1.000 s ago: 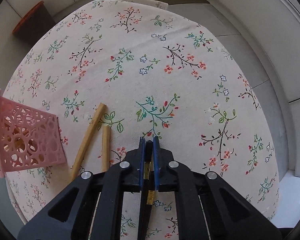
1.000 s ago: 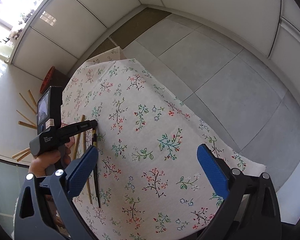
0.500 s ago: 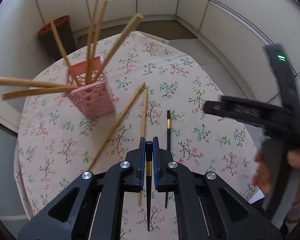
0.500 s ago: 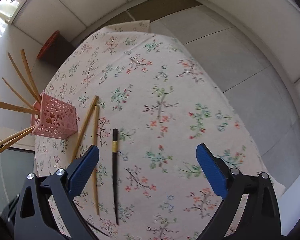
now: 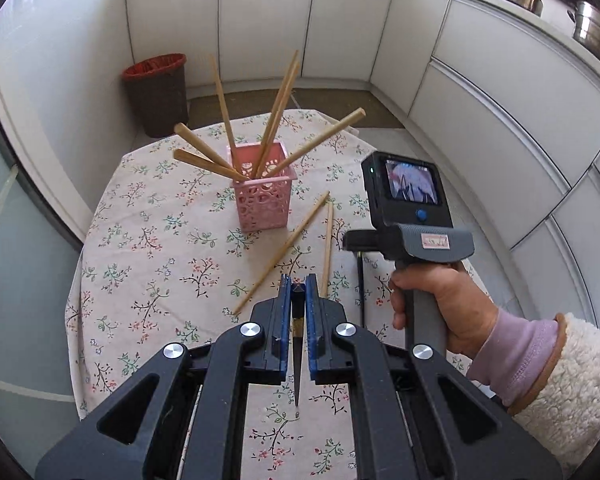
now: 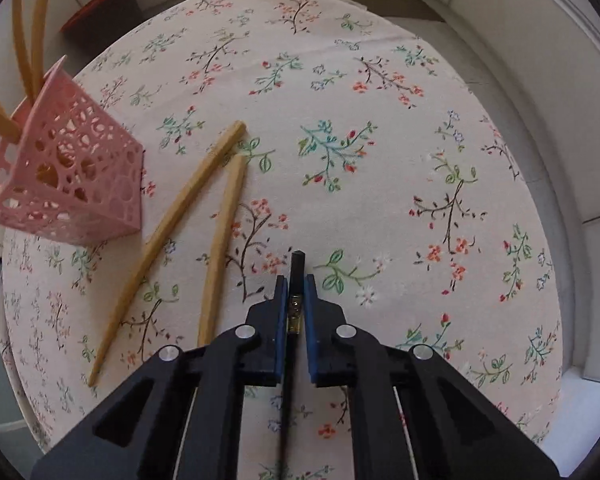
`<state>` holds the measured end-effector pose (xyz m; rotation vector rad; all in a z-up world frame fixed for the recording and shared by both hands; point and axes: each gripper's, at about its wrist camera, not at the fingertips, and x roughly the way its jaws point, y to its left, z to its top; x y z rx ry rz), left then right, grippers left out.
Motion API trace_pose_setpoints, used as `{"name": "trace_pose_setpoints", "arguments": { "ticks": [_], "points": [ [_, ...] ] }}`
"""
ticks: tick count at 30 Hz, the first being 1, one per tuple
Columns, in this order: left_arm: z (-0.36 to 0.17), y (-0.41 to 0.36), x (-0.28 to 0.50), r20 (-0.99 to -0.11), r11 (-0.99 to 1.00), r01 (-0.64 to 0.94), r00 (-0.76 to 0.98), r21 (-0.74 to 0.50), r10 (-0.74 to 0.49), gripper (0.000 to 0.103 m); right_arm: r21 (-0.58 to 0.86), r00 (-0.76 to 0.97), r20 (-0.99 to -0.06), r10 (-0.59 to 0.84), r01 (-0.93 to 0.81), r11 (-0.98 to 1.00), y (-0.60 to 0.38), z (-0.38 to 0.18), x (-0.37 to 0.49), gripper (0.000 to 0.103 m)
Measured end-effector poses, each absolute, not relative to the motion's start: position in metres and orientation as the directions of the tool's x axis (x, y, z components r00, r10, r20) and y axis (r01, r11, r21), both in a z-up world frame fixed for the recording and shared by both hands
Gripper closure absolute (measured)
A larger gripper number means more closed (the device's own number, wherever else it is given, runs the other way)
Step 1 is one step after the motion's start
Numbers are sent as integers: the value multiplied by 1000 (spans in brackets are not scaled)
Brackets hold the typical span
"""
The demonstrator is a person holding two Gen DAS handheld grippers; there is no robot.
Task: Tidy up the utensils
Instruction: 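Grasp a black chopstick with the left gripper while the right gripper grasps another black chopstick, then carry both black chopsticks over the pink holder with both grippers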
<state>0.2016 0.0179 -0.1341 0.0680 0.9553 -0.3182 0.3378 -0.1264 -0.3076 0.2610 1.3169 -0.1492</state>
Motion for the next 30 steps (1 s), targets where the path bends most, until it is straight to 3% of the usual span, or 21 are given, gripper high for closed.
{"name": "trace_pose_setpoints", "arguments": {
  "ticks": [4, 9, 19, 30],
  "points": [
    [-122, 27, 195, -786, 951, 290, 561, -109, -261, 97, 248, 298, -939, 170, 248, 936, -149, -295, 313, 96],
    [-107, 32, 188, -760, 946, 289, 580, -145, -294, 97, 356, 457, -851, 258, 142, 924, -175, -234, 254, 96],
    [-64, 24, 173, -706, 938, 320, 634, -131, -315, 97, 315, 641, -722, 259, -29, 949, -188, -104, 189, 96],
    [6, 28, 207, -608, 953, 292, 742, -85, -281, 97, 328, 756, -564, 331, -162, 931, -173, 14, 193, 96]
  ]
}}
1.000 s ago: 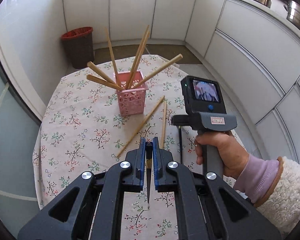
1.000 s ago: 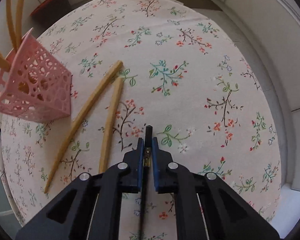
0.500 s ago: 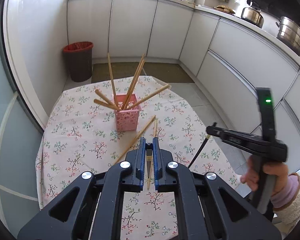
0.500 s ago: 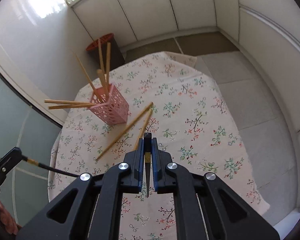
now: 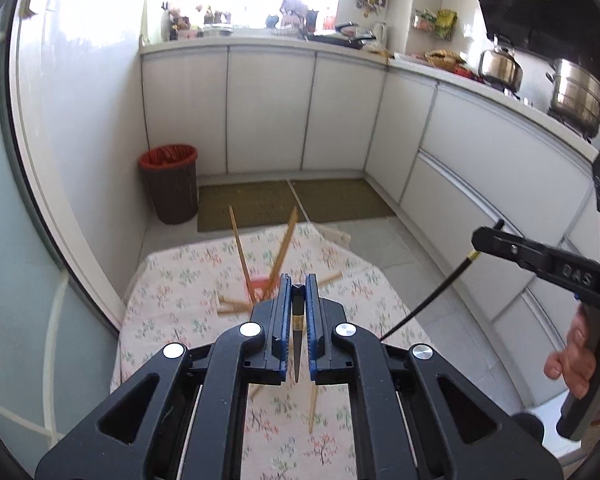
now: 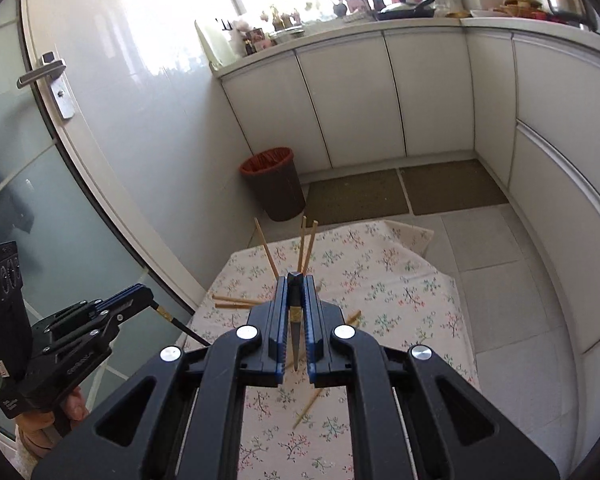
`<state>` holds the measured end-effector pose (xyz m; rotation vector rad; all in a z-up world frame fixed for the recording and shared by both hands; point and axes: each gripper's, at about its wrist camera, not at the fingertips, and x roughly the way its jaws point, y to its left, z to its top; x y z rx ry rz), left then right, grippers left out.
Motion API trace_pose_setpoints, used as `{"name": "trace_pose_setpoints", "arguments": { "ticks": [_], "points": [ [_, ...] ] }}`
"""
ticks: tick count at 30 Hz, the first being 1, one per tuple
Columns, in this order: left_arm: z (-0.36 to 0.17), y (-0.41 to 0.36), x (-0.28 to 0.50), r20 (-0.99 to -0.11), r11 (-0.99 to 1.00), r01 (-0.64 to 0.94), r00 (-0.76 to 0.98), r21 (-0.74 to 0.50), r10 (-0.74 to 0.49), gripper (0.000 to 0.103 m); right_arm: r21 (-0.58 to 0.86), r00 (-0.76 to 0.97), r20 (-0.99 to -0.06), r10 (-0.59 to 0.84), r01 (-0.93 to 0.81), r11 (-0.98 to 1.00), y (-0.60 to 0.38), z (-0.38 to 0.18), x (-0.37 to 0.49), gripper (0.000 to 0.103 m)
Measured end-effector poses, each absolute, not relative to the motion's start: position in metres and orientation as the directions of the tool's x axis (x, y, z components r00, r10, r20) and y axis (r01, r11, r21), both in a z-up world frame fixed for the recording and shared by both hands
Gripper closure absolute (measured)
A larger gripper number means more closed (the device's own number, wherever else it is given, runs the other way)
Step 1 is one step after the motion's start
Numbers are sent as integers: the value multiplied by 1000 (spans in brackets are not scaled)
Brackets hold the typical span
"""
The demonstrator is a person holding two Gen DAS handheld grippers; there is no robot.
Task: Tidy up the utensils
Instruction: 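Carry both black chopsticks over the pink holder with both grippers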
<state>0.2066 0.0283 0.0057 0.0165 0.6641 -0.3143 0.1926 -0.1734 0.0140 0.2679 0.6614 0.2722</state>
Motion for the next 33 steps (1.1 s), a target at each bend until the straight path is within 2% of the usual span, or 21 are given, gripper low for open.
{"name": "trace_pose_setpoints", "arguments": {
  "ticks": [6, 11, 18, 20, 24, 28, 31, 33],
  "points": [
    [23, 29, 253, -554, 969, 224, 796, -101, -242, 97, 342, 779, -521, 349, -185, 921, -161, 28, 218, 96],
    [2, 31, 300, -559, 981, 154, 806, -121, -195, 97, 346, 782, -517, 349, -182, 921, -154, 20, 243, 96],
    [-63, 34, 346, -649, 980, 125, 736, -152, -194, 96, 348, 783, -523, 336, -163, 923, -145, 0, 277, 96],
    [-71, 43, 342, -661, 973, 120, 717, -198, -223, 93, 353, 779, -527, 338, -161, 922, -142, -5, 287, 96],
    [-40, 77, 310, -551, 937, 130, 779, -323, -298, 84, 332, 783, -528, 328, -165, 929, -130, -12, 302, 96],
    [-5, 110, 270, -425, 915, 111, 859, -388, -284, 75, 305, 791, -527, 311, -165, 938, -116, -22, 313, 96],
    [0, 126, 251, -389, 915, 73, 889, -398, -240, 66, 295, 782, -544, 303, -160, 942, -104, -35, 325, 96],
    [-4, 131, 250, -400, 916, 67, 885, -397, -238, 66, 286, 782, -549, 295, -156, 945, -98, -45, 331, 96]
  ]
}}
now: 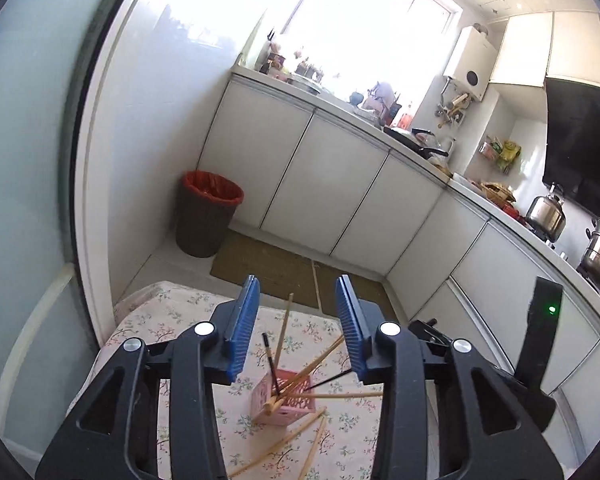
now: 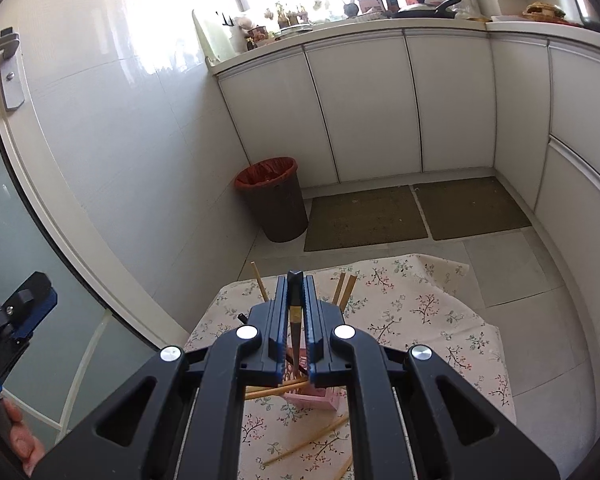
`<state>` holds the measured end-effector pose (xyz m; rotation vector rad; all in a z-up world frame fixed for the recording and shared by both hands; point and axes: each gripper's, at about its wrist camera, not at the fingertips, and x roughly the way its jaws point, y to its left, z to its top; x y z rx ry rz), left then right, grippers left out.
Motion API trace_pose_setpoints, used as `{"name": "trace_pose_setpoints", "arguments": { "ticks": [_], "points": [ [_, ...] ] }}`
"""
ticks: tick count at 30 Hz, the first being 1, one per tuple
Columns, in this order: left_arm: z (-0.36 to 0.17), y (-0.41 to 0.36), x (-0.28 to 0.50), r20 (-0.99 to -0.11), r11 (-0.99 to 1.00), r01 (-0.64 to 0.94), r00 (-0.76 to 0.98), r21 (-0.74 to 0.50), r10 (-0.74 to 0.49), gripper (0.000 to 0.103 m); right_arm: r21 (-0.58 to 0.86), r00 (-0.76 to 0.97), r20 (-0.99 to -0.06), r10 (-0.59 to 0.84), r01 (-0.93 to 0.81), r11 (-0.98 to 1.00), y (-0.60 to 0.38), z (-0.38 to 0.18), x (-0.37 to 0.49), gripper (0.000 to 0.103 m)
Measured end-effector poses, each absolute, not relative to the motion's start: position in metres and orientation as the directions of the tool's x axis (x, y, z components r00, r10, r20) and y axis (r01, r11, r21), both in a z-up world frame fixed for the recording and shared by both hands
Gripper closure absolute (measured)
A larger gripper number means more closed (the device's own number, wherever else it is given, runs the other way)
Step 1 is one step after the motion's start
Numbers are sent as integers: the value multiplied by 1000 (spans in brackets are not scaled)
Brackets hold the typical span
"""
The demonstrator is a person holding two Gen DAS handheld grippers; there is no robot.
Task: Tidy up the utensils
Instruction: 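Carry both black chopsticks over the pink holder with both grippers, then open both grippers above the holder to drop the black chopsticks in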
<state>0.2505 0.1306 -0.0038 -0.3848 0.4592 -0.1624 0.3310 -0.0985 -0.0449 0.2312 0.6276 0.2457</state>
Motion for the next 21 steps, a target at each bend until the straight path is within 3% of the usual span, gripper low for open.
{"name": "trace_pose_setpoints", "arguments": {
  "ticks": [7, 11, 14, 16, 21],
  "points": [
    [-40, 125, 268, -525, 956, -26, 840, -294, -138, 66, 270, 767, -579, 276, -139, 953, -75, -97, 358, 92],
    [-43, 120, 265, -538, 977, -71, 841, -201, -49, 63, 260, 793, -549, 266, -141, 955, -78, -82, 345, 90],
    [-35, 110, 254, -519, 985, -75, 855, -158, -18, 49, 180, 838, -506, 205, -130, 975, -80, -59, 319, 82],
    [-29, 102, 247, -501, 987, -71, 865, -142, -10, 36, 160, 856, -488, 170, -104, 982, -87, -48, 301, 66],
    [-26, 86, 230, -503, 992, -68, 864, -107, 5, 27, 145, 865, -489, 114, -48, 988, -106, -38, 266, 62]
  ]
}}
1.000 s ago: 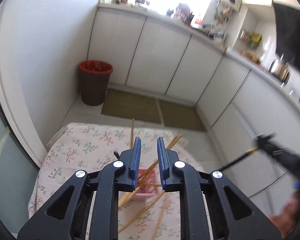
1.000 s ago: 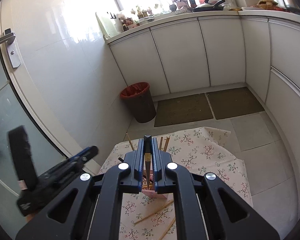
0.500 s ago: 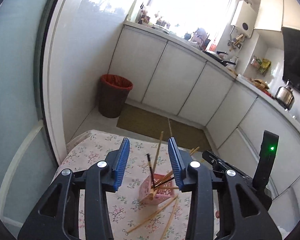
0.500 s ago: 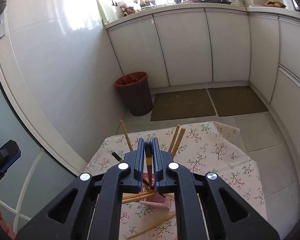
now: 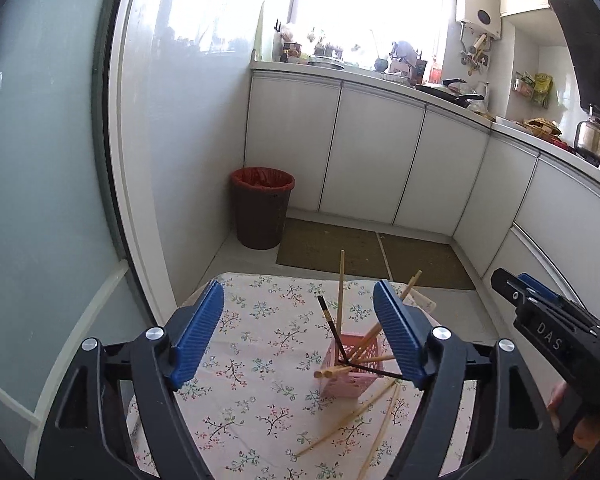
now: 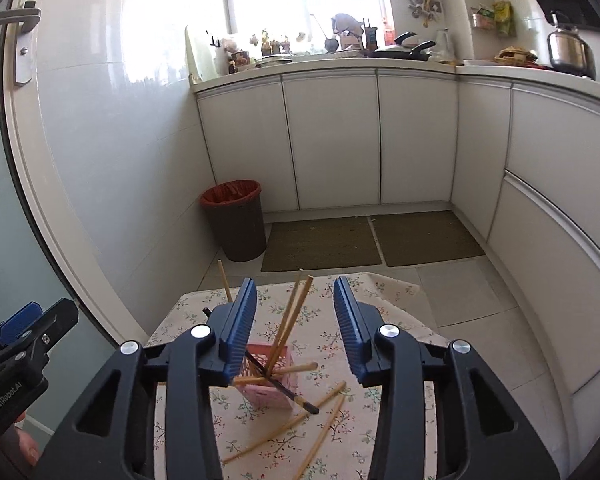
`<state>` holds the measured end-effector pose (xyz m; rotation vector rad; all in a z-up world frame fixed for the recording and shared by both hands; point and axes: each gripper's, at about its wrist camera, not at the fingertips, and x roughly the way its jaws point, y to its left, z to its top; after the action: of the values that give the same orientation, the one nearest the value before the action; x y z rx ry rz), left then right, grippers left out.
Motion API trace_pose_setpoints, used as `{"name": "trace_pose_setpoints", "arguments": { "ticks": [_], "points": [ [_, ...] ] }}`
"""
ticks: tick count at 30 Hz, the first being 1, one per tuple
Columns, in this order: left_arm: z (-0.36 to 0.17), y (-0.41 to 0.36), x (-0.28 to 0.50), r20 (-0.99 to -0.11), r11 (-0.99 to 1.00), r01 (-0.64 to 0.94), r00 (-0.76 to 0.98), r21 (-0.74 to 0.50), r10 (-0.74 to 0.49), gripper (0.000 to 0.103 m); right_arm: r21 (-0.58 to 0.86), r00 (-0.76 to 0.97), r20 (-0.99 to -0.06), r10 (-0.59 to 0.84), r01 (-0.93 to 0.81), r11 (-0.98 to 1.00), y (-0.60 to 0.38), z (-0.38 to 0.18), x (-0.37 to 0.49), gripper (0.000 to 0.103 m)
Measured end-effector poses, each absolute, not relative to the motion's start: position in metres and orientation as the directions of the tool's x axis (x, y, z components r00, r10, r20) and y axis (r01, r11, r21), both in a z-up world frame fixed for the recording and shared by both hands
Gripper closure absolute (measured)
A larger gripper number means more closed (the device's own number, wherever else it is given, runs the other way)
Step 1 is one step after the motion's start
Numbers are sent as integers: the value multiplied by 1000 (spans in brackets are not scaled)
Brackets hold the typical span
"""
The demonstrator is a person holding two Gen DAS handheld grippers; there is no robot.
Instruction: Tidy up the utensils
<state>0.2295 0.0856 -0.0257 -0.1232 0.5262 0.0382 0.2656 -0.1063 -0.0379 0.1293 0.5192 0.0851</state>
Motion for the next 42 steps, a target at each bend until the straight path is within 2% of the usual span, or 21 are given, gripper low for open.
{"name": "trace_pose_setpoints", "arguments": {
  "ticks": [6, 13, 19, 24, 29, 32, 39, 42],
  "points": [
    [-23, 72, 209, -501, 993, -85, 865, -76, 35, 20, 154, 869, -486, 95, -22, 988, -126, -32, 231, 48],
    [-19, 57, 192, -483, 995, -83, 874, -46, 50, 9, 98, 904, -426, 18, 26, 995, -137, -27, 192, 31],
    [-25, 46, 178, -494, 997, -69, 868, -33, 44, 7, 86, 912, -405, -64, 108, 990, -152, -30, 168, 12],
    [-29, 36, 168, -512, 999, -40, 859, -17, 26, 7, 89, 896, -433, -97, 150, 985, -164, -39, 159, 7],
    [-35, 28, 160, -526, 1000, -16, 850, -3, 12, 7, 121, 871, -482, -90, 168, 978, -177, -53, 152, 7],
    [-49, 30, 162, -585, 1000, 2, 811, -6, -4, 7, 155, 848, -522, -87, 195, 969, -194, -72, 146, 7],
    [-119, 25, 178, -763, 999, 38, 646, -1, -25, 7, 267, 689, -724, -39, 332, 904, -259, -162, 146, 7],
    [-152, 5, 186, -820, 994, 106, 568, -13, -71, 7, 315, 621, -783, 4, 392, 865, -282, -199, 148, 7]
  ]
}}
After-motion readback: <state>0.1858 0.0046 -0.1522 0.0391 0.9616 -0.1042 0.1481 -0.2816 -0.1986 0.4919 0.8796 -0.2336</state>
